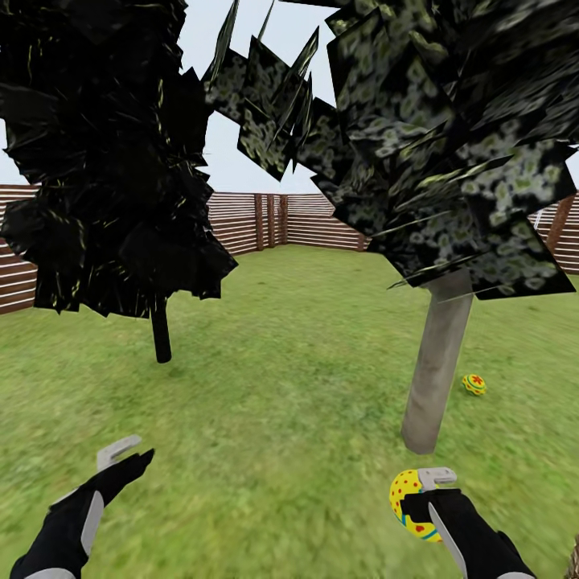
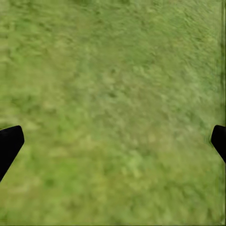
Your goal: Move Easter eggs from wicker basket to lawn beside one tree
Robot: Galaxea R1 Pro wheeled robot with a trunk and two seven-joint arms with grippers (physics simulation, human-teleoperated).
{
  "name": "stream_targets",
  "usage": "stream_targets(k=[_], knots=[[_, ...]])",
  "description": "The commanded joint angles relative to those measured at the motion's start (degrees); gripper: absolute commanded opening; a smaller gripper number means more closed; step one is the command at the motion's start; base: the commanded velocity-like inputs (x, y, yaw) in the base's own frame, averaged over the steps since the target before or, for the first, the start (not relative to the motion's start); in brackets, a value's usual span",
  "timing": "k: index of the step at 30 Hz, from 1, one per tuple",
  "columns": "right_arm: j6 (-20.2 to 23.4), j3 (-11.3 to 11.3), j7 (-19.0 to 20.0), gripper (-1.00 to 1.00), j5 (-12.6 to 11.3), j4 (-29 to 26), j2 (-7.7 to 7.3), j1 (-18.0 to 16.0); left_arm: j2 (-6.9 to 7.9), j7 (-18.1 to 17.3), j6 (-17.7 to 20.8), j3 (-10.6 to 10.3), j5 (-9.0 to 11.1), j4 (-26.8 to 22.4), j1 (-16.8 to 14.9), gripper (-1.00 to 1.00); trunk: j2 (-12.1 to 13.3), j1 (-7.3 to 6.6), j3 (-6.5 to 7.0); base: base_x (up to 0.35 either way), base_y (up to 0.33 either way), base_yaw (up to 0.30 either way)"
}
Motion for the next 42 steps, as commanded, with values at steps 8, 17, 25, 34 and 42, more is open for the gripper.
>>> stream_targets(k=[8,17,25,34,42], knots=[[0.34,1.60,-0.09,-1.00,0.12,-0.39,0.08,-0.01,-0.37,-0.72,0.17,0.20,0.54,1.54,-0.07,1.00,-3.26,1.76,-1.50,0.000,0.000,0.000],[0.35,2.24,-0.17,-1.00,0.12,-0.39,0.13,-0.02,-0.40,-0.44,-6.33,0.16,0.45,6.01,-0.07,1.00,-6.87,3.74,-3.12,0.080,0.128,0.000],[0.40,1.91,-0.10,-1.00,0.04,-0.47,0.02,-0.01,-0.38,-0.85,-6.39,0.05,0.45,7.15,-0.07,1.00,-9.27,5.05,-4.19,-0.003,0.335,-0.015],[1.27,1.73,0.09,-1.00,-0.64,-0.47,-0.45,-0.02,-0.35,-0.86,-6.39,-0.11,0.44,8.40,-0.07,1.00,-12.88,7.03,-5.76,0.002,0.342,-0.277],[1.31,1.63,0.09,-1.00,-0.67,-0.56,-0.62,-0.02,-0.34,-0.43,-6.45,-0.28,0.28,10.32,-0.07,1.00,-16.09,8.79,-7.06,0.209,0.245,-0.297]])
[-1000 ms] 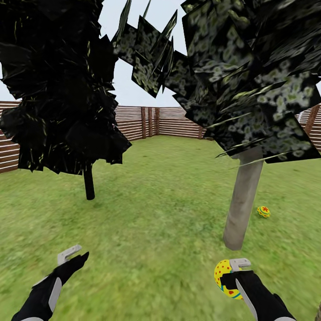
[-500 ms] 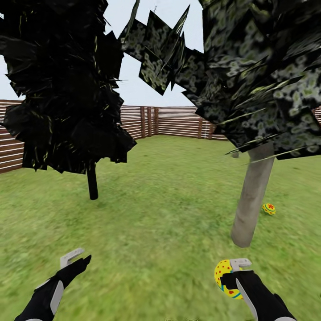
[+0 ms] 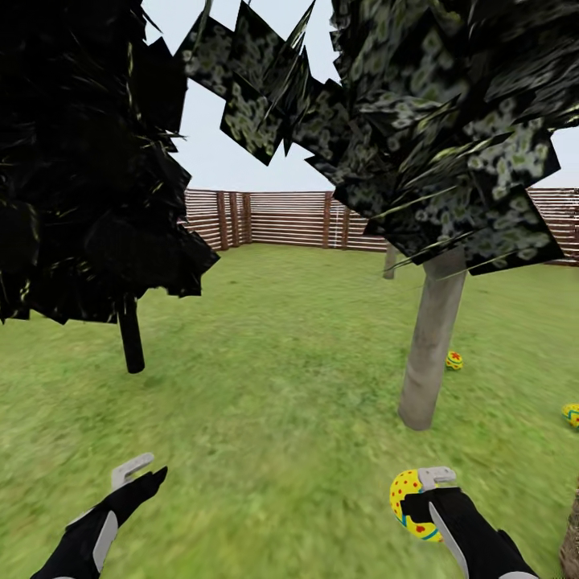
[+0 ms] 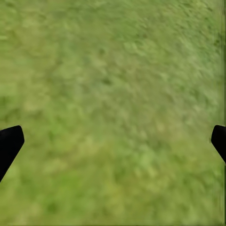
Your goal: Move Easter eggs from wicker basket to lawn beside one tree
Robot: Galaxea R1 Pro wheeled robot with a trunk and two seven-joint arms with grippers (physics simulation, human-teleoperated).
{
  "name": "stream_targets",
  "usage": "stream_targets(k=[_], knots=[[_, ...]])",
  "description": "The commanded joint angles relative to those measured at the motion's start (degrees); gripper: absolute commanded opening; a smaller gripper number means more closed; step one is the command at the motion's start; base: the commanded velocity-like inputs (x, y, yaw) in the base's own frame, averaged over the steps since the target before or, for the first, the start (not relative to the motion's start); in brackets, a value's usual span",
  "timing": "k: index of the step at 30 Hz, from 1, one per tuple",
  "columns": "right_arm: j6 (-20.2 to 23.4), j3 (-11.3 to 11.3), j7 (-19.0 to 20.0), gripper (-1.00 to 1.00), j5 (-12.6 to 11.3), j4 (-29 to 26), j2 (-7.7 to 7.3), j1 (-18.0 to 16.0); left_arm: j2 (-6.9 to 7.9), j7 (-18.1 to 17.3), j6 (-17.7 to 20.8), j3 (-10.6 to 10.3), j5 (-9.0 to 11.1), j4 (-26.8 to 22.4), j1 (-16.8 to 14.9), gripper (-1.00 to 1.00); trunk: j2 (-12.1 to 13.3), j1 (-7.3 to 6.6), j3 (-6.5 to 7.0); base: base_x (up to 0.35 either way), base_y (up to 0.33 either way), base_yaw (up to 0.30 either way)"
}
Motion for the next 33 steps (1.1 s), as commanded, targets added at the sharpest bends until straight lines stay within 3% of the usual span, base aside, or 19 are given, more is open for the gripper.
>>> stream_targets(k=[1,11,17,25,33], knots=[[0.31,0.19,-0.14,-1.00,0.06,-0.06,-0.05,-0.04,-0.02,-0.51,0.33,0.42,-0.47,-0.08,-0.05,1.00,-0.44,0.25,-0.24,0.333,0.020,-0.255],[0.31,0.52,-0.23,-1.00,0.75,0.03,0.56,-0.04,0.28,-0.63,0.26,0.45,-0.34,-0.14,-0.05,1.00,-4.45,2.45,-2.03,0.318,0.141,-0.084],[0.31,0.53,-0.23,-1.00,0.76,0.09,0.64,-0.04,0.27,-0.73,0.24,0.51,-0.30,-0.14,-0.05,1.00,-5.26,2.89,-2.28,0.204,0.274,-0.113],[-0.25,0.53,-0.07,-1.00,0.60,0.03,0.23,-0.04,-0.14,-0.50,-2.37,0.76,-0.27,-0.14,-0.05,1.00,-8.46,4.64,-3.72,0.024,0.027,-0.002],[-0.05,0.53,-0.14,-1.00,0.76,0.03,0.55,-0.04,-0.16,-0.51,-2.49,0.67,-0.33,0.48,-0.05,1.00,-11.67,6.40,-5.16,0.000,0.000,0.000]])
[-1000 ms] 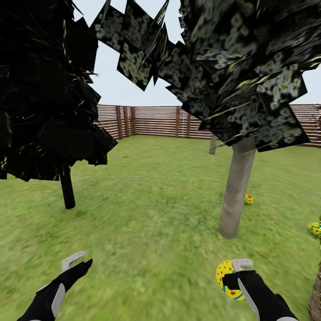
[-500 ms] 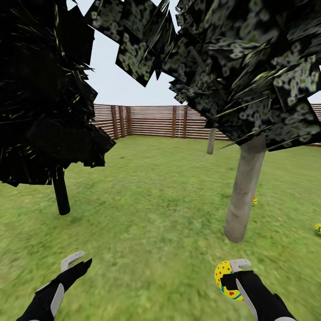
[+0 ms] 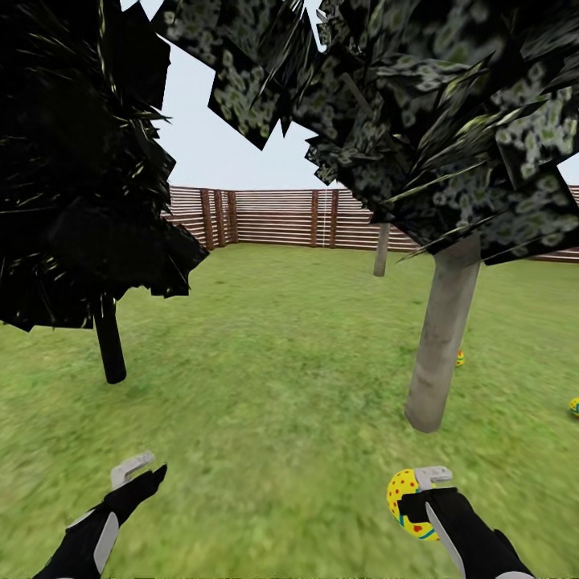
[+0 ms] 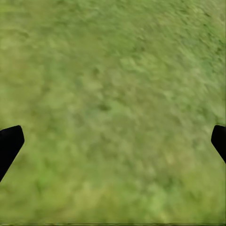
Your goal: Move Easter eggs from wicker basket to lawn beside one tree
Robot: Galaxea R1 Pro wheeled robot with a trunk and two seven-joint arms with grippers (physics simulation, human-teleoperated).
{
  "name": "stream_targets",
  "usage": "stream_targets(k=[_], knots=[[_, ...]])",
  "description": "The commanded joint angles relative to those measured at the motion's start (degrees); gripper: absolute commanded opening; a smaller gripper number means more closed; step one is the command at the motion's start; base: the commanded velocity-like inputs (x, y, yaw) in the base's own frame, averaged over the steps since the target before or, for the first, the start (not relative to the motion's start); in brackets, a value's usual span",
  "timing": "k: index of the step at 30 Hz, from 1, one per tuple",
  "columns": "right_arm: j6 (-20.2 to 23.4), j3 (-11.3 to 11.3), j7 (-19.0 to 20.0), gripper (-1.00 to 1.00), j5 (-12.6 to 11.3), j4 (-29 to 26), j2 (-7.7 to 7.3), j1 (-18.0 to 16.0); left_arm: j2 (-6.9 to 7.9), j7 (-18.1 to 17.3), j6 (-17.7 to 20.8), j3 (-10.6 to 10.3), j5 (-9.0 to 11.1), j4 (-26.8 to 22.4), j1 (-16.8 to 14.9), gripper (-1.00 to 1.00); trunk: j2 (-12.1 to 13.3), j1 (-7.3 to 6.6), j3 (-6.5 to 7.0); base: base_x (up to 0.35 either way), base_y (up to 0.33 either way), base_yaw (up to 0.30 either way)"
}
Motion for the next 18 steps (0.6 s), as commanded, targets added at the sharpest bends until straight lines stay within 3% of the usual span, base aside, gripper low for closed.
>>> stream_targets(k=[1,12,18], knots=[[0.33,0.22,-0.19,-1.00,0.13,-0.08,-0.05,-0.03,-0.06,-0.52,0.33,0.40,-0.48,0.66,-0.07,1.00,-0.44,0.21,-0.25,0.000,0.000,0.000],[0.14,0.22,-0.20,-1.00,0.13,-0.08,-0.04,-0.03,-0.06,-0.47,0.33,0.29,-0.53,1.40,-0.07,1.00,-4.86,2.63,-2.22,0.004,-0.005,0.000],[0.24,0.14,-0.23,-1.00,0.13,-0.08,-0.04,-0.03,-0.09,-0.52,0.33,0.02,-0.67,3.25,-0.07,1.00,-7.26,3.95,-3.30,0.271,-0.143,0.000]])
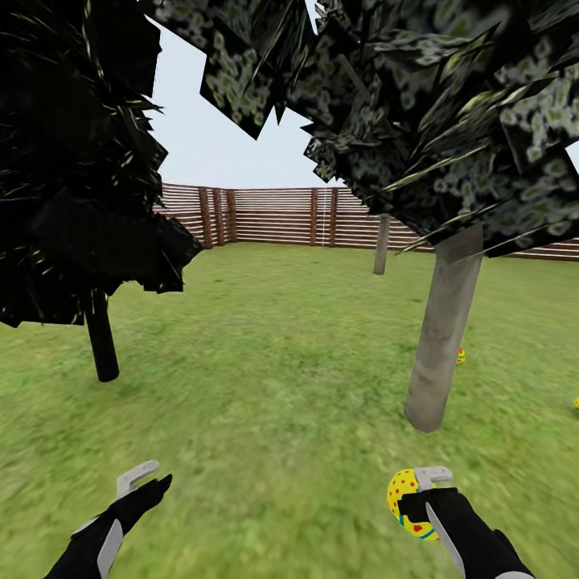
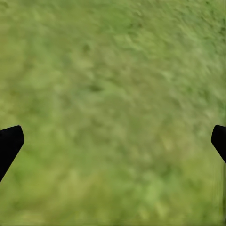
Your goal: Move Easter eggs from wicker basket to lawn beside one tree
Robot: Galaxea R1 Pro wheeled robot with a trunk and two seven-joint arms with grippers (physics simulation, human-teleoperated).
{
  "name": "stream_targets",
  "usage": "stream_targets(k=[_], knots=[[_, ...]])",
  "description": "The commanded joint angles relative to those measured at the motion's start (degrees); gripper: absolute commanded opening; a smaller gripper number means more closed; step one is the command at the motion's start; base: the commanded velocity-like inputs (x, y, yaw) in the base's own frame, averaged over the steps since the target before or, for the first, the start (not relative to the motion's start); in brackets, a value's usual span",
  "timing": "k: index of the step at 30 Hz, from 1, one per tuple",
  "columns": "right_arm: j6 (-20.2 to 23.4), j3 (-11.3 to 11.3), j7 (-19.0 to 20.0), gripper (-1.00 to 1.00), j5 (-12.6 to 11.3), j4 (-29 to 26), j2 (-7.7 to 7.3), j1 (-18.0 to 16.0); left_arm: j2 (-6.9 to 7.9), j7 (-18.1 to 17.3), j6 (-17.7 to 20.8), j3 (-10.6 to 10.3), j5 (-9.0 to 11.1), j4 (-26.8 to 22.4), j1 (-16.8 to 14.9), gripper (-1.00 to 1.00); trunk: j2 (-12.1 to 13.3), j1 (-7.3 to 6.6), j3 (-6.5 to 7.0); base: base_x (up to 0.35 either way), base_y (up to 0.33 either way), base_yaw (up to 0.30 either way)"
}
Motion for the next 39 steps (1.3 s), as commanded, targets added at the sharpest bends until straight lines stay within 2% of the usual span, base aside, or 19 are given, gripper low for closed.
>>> stream_targets(k=[1,12,39], knots=[[0.31,0.21,-0.14,-1.00,0.13,-0.07,-0.04,-0.02,-0.10,-0.51,0.36,0.47,-0.47,0.04,-0.06,1.00,-0.44,0.25,-0.25,0.313,-0.135,0.000],[0.37,0.31,-0.24,-1.00,0.13,-0.07,-0.03,-0.02,-0.05,-0.51,0.28,0.53,-0.32,0.06,-0.06,1.00,-4.85,2.66,-2.22,0.282,-0.028,0.000],[0.23,0.29,-0.24,-1.00,0.13,-0.07,0.04,-0.02,-0.13,-0.51,0.20,0.73,-0.21,0.06,-0.06,1.00,-5.21,3.36,-8.21,0.010,0.000,0.000]])
